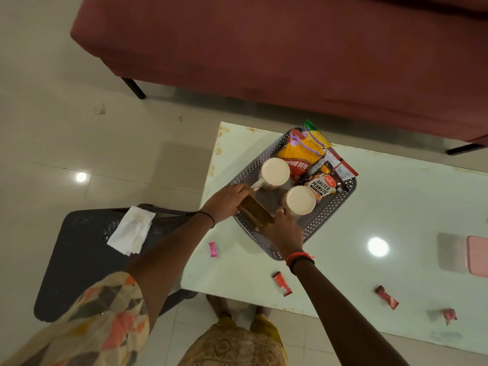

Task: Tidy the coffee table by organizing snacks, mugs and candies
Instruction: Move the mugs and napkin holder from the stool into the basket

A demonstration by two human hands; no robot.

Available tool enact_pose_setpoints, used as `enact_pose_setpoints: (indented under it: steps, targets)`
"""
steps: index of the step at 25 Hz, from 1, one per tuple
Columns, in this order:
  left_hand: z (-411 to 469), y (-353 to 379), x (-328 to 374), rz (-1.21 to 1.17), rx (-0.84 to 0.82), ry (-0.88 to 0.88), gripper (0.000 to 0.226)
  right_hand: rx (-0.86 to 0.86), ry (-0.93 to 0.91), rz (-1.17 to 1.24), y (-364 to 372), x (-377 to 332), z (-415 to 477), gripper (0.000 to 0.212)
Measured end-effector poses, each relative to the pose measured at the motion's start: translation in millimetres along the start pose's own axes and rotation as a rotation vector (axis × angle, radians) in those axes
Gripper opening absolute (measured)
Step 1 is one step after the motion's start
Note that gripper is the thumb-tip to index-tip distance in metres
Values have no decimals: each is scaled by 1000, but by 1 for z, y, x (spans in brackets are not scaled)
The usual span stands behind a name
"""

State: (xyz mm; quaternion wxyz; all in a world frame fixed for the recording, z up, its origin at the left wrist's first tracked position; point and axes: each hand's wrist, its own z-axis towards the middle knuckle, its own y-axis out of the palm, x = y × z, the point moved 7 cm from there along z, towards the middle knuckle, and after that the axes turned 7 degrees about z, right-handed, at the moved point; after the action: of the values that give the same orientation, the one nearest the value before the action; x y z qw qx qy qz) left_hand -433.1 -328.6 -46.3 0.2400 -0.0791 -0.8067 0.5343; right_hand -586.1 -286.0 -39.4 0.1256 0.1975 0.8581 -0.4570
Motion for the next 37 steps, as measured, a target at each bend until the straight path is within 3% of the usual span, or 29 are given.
enact_pose_setpoints:
  steps: [3,6,10,13,17,21,23,27,32,35,37]
  targets:
    - [-30,-15,-11,-77,156,-101,57,93,34,102,-17,-6,-7,51]
    - [-87,-32,-38,-201,406,-339,42,192,-7,200,-26,-31,-13,33]
    - [-182,-22,-83,-415,606,-810,31,33,-98,174,9,-95,-18,32]
    - [-240,3,-108,-376,582,-1059,28,-124,-241,169,56,-156,-27,31]
    - [-285,37,-141,-426,479,-1285,32,-264,-258,337,117,-209,-24,18]
    - [-311,65,-159,-532,368,-1492,54,-410,-262,206,173,-247,-6,63]
    - [-319,77,-167,-678,398,-1562,55,-433,-273,150,197,-261,4,71]
    - [-312,88,-185,-862,407,-1531,35,-403,-200,261,222,-267,17,64]
    - [-301,71,-187,-1258,605,-1378,12,-355,-153,363,224,-264,19,48]
    - [-292,56,-187,-1267,575,-1290,10,-352,-235,378,205,-267,12,70]
    - [-285,41,-186,-1206,520,-1232,11,-441,-370,445,187,-275,5,84]
